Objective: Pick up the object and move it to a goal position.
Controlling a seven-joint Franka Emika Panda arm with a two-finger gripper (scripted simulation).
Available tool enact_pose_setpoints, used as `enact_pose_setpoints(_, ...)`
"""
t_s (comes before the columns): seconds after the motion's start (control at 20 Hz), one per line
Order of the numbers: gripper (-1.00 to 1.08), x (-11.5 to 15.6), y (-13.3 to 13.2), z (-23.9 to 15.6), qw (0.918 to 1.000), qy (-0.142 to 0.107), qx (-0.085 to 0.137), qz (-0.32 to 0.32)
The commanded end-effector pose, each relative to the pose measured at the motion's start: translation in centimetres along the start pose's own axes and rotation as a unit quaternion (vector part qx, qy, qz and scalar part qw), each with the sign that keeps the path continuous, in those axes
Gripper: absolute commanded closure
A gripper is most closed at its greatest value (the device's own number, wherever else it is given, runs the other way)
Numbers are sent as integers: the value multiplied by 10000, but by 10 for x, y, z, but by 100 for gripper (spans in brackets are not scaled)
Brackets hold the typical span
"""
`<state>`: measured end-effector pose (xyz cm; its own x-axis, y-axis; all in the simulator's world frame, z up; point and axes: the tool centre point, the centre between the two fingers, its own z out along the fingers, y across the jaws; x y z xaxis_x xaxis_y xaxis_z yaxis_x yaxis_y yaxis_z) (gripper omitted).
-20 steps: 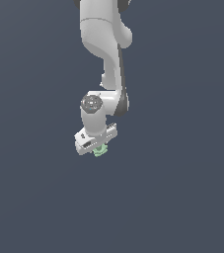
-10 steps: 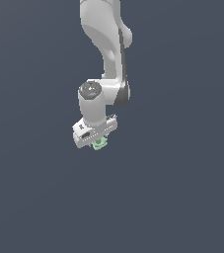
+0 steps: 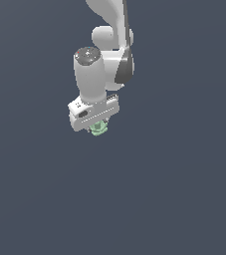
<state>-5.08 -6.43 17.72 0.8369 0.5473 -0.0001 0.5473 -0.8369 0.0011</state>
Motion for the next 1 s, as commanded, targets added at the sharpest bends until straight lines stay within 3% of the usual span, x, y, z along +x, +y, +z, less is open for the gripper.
enact_pose_setpoints(0.0,108,-6,-4,-26,10000,0,1,-3)
enact_pose_setpoints(0.95,108,-51,-33,-230,10000,3,5,-5)
